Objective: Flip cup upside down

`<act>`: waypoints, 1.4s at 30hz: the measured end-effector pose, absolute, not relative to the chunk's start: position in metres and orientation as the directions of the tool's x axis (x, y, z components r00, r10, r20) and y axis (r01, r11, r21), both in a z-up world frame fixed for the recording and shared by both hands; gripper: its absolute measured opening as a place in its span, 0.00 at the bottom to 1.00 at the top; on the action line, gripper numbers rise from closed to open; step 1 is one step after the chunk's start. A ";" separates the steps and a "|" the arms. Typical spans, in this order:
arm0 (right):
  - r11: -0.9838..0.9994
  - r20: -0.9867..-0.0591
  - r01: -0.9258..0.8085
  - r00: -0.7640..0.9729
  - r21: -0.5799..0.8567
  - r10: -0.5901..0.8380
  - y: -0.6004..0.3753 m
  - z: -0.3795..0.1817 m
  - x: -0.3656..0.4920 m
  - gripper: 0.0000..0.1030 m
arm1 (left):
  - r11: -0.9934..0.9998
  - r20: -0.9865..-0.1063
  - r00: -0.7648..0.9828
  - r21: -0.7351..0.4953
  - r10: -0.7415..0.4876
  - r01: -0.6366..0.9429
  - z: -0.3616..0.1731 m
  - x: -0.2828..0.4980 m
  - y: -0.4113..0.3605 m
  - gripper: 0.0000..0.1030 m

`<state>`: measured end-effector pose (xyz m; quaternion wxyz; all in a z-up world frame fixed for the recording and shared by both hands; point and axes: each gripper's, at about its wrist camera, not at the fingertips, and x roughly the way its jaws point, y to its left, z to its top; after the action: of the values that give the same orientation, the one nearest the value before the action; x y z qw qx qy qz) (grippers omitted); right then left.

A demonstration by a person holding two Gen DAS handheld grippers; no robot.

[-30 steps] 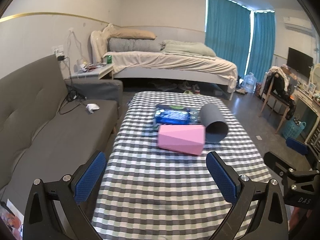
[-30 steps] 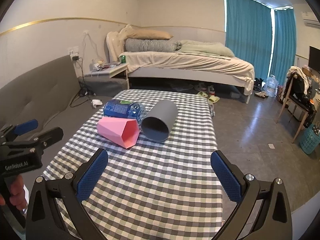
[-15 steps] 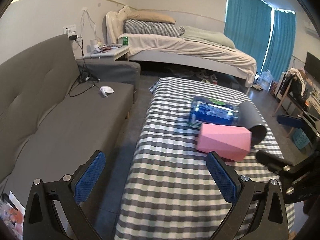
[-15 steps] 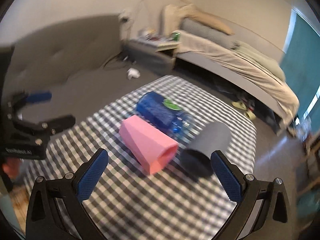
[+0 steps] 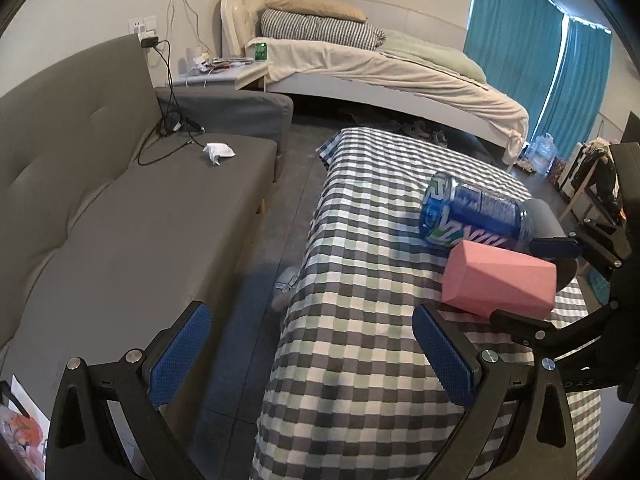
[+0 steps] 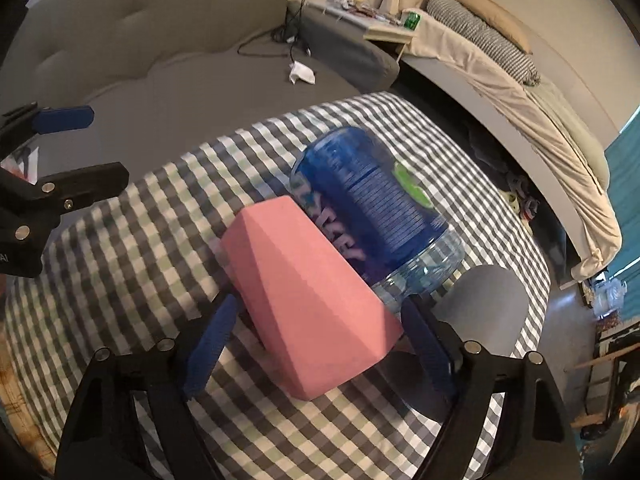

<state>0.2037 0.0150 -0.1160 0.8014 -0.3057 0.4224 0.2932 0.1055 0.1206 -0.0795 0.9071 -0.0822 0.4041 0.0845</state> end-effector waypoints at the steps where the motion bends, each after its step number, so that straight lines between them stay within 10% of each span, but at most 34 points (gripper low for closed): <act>1: 0.642 -0.862 -0.727 0.466 -0.244 0.200 0.016 -0.118 0.206 0.82 | 0.972 -0.749 0.657 -0.080 0.088 -0.220 -0.081 0.106 0.121 1.00; 27: 0.974 -0.913 -0.210 0.408 -0.085 0.009 -0.062 -0.117 0.116 0.70 | 0.989 -0.702 0.712 -0.087 0.025 -0.120 -0.058 0.072 0.077 1.00; 42: 0.952 -0.881 -0.248 0.390 0.180 0.268 -0.072 -0.114 0.088 0.83 | 0.991 -0.687 0.720 -0.001 0.097 -0.135 -0.042 0.043 0.053 1.00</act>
<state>0.0877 -0.0717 -0.1137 0.8337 0.0098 0.5300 0.1547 0.0428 0.0530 -0.0416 0.9269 -0.0258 0.3691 0.0628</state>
